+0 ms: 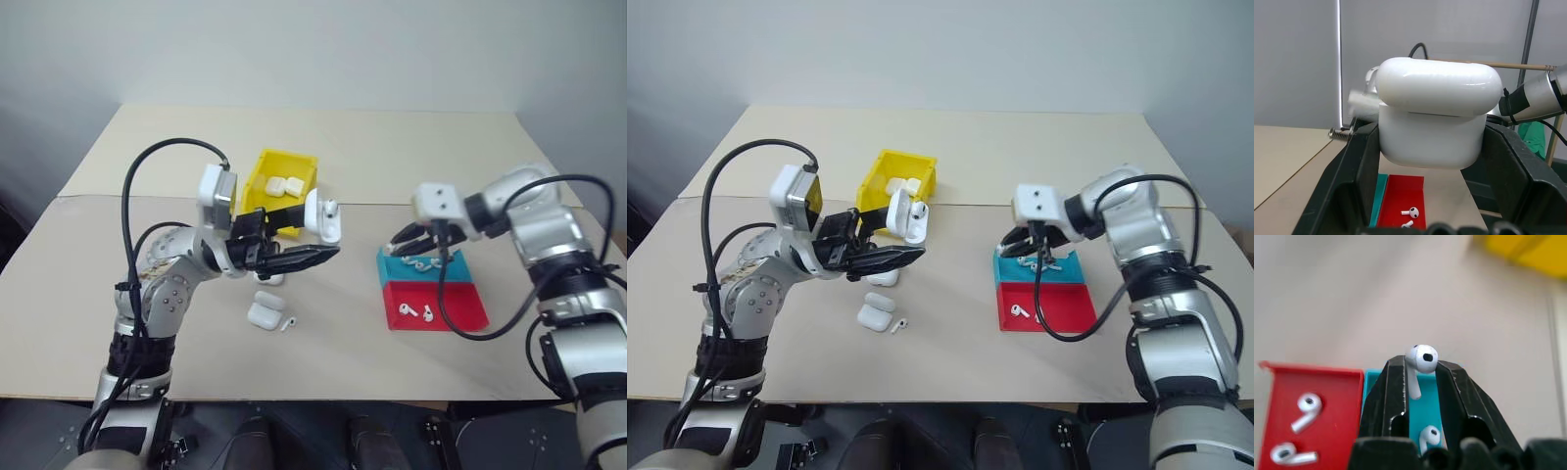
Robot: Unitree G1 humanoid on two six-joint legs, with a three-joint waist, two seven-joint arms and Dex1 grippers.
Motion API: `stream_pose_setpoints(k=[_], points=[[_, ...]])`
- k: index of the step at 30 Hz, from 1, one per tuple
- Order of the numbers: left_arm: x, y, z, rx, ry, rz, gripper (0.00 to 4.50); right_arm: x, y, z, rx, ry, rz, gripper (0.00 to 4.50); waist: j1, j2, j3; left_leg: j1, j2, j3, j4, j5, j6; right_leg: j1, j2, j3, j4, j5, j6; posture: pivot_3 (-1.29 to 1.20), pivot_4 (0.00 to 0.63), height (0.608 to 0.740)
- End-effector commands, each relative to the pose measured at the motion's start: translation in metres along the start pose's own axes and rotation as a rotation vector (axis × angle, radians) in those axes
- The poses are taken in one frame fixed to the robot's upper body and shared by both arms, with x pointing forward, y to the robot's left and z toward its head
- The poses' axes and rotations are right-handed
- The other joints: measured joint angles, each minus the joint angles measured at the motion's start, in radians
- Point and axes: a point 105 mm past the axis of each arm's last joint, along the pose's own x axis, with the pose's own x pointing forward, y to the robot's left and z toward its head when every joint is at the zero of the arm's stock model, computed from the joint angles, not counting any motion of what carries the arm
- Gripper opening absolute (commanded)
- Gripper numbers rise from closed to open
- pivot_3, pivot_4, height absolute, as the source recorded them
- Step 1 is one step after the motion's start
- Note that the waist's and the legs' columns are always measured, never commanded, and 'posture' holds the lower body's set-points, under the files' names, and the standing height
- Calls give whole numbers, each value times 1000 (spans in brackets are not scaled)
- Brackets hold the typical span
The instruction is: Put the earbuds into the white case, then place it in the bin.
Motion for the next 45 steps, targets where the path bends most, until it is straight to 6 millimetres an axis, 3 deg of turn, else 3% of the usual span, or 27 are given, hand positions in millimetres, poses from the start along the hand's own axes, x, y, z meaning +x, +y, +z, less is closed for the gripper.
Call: stream_pose_setpoints(k=[1, 6, 13, 21, 37, 44, 45], points=[[4, 4, 9, 42, -30, -14, 2809, -37, 8, 61, 75, -370, -112, 630, 3, 0, 0, 0, 0, 0, 0, 0, 0, 0, 0, 0, 0, 0, 0, 0, 150, 740], [9, 10, 10, 37, -32, -16, 2809, -58, 30, 101, 144, -637, -180, 630, 2, 0, 0, 0, 0, 0, 0, 0, 0, 0, 0, 1, 1, 0, 0, 0, 150, 740], [16, 14, 10, 29, -25, -28, 2809, -35, 54, 136, 182, -744, -214, 630, 0, 0, 0, 0, 0, -1, 0, 0, 0, 0, 0, 1, 1, 0, 0, 0, 150, 740], [19, 12, 11, 28, -24, -50, 2809, -8, 65, 138, 187, -704, -204, 630, -1, 0, 0, -1, 0, -2, 0, 0, 0, 0, 0, 0, 1, 0, 0, 0, 150, 740], [17, 13, 11, 25, -22, -44, 2809, 3, 62, 129, 207, -648, -216, 630, -4, 0, 0, -1, 0, -2, 0, 0, 1, 0, 0, 0, 0, 0, 0, 0, 150, 740], [16, 12, 11, 26, -23, -39, 2809, -2, 65, 125, 189, -622, -207, 2994, -4, 0, 0, -1, 0, -2, 0, 0, 1, 0, 0, 0, 0, 0, 0, 0, 150, 740], [16, 11, 11, 27, -23, -38, 2809, -4, 65, 125, 187, -619, -206, 2994, -4, 0, 0, -1, 0, -2, 0, 0, 1, 0, 0, 0, 0, 0, 0, 0, 150, 740]])
